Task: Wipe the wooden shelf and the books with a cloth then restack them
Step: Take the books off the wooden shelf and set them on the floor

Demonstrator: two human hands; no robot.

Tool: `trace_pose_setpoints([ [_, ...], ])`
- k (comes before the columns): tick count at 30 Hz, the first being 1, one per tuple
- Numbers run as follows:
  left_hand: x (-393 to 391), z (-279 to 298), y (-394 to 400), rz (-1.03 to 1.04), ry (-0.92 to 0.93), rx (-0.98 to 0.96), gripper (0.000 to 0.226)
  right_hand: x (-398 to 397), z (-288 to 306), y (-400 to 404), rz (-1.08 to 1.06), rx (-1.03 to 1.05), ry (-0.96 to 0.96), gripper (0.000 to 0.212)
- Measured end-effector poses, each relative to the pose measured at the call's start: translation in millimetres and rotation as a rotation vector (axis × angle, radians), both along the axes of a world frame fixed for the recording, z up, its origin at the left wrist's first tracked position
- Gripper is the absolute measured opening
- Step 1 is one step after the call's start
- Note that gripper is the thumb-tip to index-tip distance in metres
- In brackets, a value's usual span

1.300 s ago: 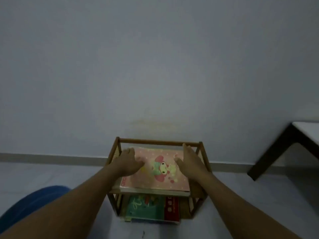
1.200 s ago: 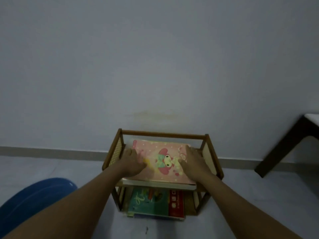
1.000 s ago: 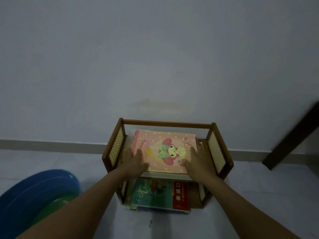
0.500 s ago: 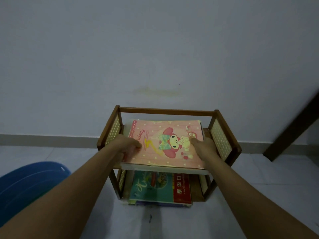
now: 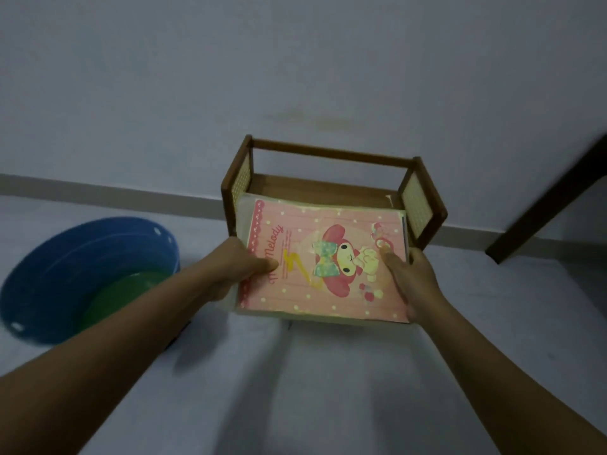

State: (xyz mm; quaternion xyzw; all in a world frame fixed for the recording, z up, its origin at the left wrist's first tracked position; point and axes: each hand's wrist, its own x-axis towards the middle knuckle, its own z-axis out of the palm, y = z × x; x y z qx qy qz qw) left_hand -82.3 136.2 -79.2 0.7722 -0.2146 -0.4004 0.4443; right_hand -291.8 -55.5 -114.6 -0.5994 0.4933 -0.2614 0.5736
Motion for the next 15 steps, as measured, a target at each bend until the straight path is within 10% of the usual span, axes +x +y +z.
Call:
trace_pose_setpoints([
  [15, -43, -169, 69, -0.056, 0.162, 0.425, 0.019, -57, -167, 80, 0.068, 0.45, 0.209, 0.035],
])
